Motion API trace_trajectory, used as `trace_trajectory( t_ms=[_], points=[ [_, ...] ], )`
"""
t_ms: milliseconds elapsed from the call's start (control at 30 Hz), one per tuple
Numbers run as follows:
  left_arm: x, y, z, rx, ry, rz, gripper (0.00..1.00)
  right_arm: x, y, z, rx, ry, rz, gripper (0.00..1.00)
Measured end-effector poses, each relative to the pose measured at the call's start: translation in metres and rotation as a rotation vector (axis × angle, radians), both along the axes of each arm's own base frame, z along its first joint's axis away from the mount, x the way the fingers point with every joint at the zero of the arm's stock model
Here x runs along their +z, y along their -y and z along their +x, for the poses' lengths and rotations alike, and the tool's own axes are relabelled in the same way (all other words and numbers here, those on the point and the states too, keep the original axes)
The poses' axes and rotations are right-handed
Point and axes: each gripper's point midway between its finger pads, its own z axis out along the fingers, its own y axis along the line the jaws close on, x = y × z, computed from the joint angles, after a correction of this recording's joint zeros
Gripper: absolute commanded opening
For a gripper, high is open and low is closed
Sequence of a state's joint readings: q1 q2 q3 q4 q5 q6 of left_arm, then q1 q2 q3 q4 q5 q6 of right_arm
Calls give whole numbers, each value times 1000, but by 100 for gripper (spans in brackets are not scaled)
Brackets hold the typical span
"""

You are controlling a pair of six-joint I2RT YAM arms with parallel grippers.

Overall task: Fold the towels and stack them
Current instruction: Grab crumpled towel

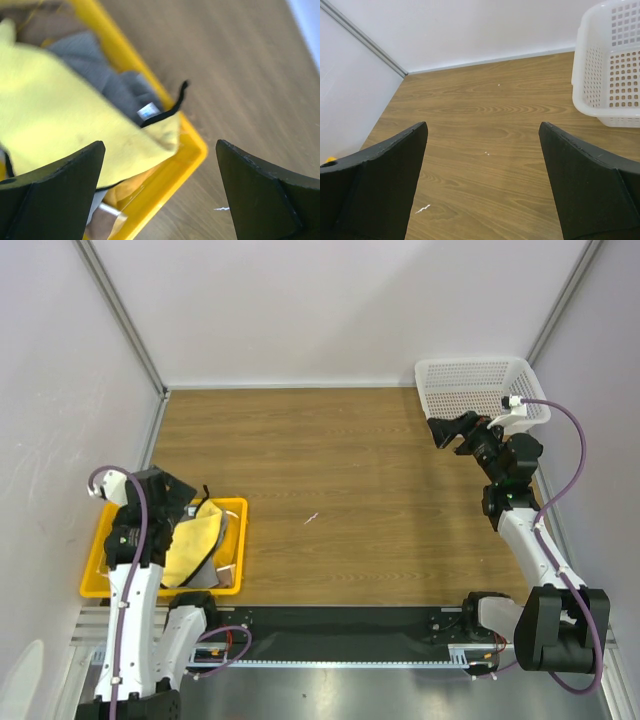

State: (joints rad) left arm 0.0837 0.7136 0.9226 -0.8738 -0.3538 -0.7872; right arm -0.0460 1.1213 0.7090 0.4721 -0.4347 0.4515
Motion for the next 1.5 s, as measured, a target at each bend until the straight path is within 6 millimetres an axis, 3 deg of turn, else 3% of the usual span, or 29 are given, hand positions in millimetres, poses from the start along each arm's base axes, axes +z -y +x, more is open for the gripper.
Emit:
trace_trajectory(
  t_ms=[133,400,667,800,1033,1133,1233,1267,1433,1500],
  points=[
    [-39,-4,-20,123,-93,-62,100,0,0,0,0,0,0,100],
    [-82,-12,-37,280,-160,-111,99,-5,0,2,0,-13,1,100],
    [-110,-16,-31,314,-215,-102,93,-8,0,4,0,-23,1,100],
    [-117,-18,-25,315,-202,-96,87,-10,0,4,0,-27,1,100],
    [-127,-19,-17,310,-174,-97,84,-13,0,6,0,-36,2,100],
    [-131,-19,-14,308,-175,-100,77,-13,0,6,0,-37,2,100],
    [-135,-19,-13,309,-191,-100,64,-13,0,6,0,-37,2,100],
    [-135,-19,-13,309,-195,-100,55,-14,0,6,0,-38,2,100],
    [-134,-20,-13,308,-188,-95,33,-16,0,7,0,-45,2,100],
    [-131,-20,-13,310,-180,-95,17,-16,0,7,0,-45,2,100]
  ],
)
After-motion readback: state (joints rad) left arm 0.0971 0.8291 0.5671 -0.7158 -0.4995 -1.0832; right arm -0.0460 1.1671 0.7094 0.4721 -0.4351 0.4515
